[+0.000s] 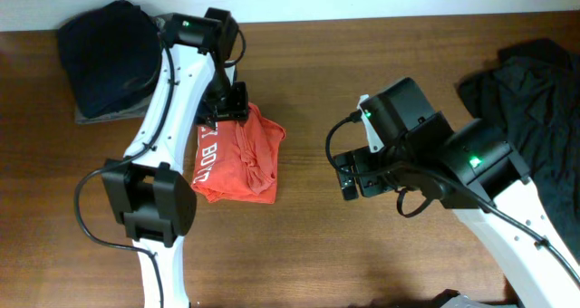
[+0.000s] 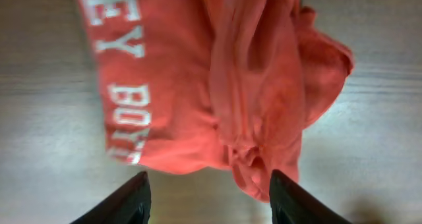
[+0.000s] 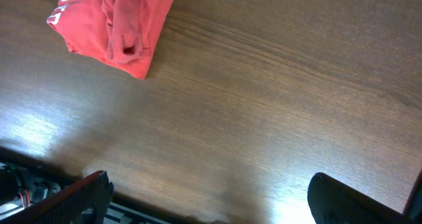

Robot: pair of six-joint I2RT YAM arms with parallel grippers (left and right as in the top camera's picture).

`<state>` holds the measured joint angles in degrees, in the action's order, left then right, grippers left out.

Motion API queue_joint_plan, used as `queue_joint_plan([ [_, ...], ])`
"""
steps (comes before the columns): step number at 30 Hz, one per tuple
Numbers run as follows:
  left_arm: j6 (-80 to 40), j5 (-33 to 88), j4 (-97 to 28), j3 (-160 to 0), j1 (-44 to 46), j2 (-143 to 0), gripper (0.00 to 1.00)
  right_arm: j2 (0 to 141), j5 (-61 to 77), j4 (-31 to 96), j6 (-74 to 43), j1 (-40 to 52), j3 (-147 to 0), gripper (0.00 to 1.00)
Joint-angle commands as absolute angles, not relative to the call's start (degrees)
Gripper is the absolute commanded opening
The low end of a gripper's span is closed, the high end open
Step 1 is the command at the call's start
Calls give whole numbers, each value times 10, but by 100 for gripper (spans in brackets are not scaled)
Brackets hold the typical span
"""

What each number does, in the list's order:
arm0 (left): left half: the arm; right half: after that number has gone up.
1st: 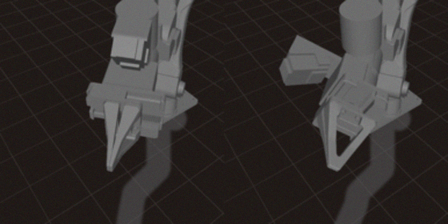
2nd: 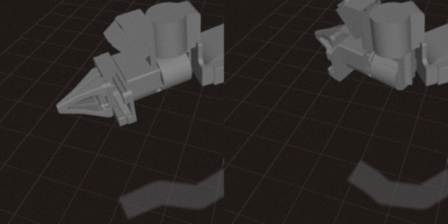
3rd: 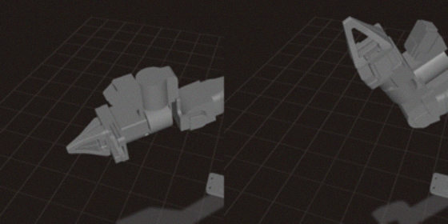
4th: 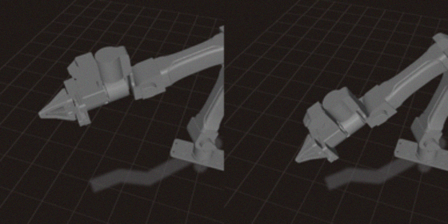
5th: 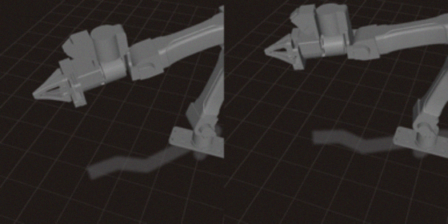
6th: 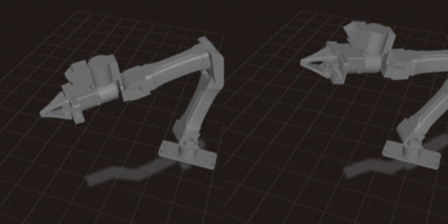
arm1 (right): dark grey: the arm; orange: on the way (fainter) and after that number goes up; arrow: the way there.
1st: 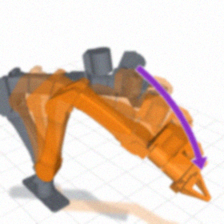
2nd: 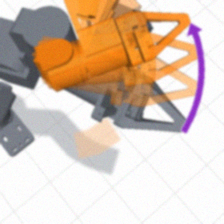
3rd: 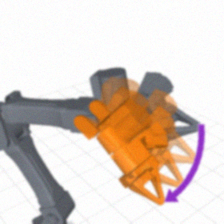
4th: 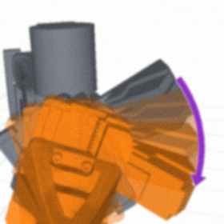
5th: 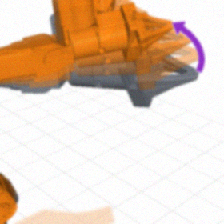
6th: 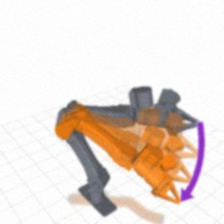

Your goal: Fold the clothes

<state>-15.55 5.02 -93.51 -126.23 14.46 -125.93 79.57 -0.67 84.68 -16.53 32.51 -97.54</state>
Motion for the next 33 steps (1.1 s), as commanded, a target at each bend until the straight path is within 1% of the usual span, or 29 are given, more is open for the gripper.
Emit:
queue_joint_plan([
  [1,-123,108,-898,-1200,149,-1260,58,799,-18,843,-171,328,-973,99],
  [7,-118,139,-802,-1099,149,-1260,58,799,-18,843,-170,328,-973,99],
  [10,-90,185,-781,-1077,150,-1260,57,799,-18,842,-171,328,-973,99],
  [14,-67,221,-780,-1077,165,-1260,56,800,-18,837,-171,328,-973,99],
  [16,-63,235,-780,-1077,178,-1260,52,800,-18,835,-171,328,-973,99],
  [21,-51,273,-765,-1077,217,-1260,52,801,-18,834,-171,328,-973,99],
  [22,-51,274,-762,-1077,226,-1260,52,801,-17,834,-171,328,-973,99],
  [26,-51,272,-758,-1078,260,-1260,46,801,-13,836,-171,328,-973,99],
  [33,-44,262,-779,-1099,282,-1256,43,801,-11,836,-170,328,-973,99],
])
